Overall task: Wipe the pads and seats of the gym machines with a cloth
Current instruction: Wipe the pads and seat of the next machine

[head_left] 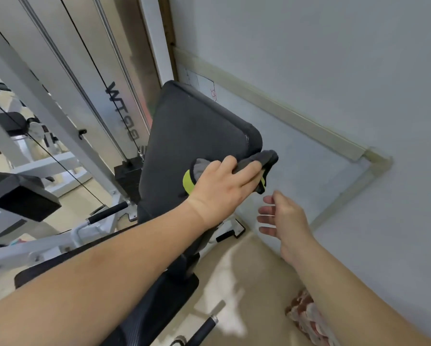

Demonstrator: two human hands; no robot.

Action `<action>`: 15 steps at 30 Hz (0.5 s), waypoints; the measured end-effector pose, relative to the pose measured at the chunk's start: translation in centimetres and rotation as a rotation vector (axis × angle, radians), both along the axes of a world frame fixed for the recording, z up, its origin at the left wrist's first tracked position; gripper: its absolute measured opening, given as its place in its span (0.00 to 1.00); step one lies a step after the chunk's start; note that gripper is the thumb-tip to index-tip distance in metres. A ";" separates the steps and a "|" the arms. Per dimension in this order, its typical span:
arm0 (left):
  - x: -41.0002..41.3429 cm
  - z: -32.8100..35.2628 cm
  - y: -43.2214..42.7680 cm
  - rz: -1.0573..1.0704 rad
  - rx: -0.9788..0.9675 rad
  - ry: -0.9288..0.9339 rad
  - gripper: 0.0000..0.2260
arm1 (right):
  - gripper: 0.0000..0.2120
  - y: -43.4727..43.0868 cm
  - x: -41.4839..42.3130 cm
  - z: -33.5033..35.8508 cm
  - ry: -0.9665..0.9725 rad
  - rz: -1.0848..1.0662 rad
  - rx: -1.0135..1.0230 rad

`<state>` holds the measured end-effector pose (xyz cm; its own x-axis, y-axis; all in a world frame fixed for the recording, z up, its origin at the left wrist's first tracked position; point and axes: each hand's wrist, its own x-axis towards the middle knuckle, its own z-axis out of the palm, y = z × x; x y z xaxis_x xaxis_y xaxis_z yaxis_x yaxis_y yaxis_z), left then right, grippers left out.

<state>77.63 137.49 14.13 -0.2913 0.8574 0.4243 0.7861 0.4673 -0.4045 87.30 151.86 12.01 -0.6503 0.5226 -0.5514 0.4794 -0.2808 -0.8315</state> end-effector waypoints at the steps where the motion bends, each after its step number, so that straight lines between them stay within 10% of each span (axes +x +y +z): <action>1: 0.4 -1.3 -0.7 0.013 -0.006 -0.036 0.23 | 0.15 -0.5 0.0 -0.7 -0.012 -0.003 -0.004; 15: 6.7 -21.0 -15.7 0.141 -0.668 -0.549 0.21 | 0.04 -12.3 2.8 -9.6 -0.218 0.042 -0.106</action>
<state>84.36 121.82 -6.86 -0.4288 0.8171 -0.3853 0.9030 0.3752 -0.2094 90.14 139.54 2.39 -0.5293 0.4293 -0.7318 0.6574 -0.3376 -0.6737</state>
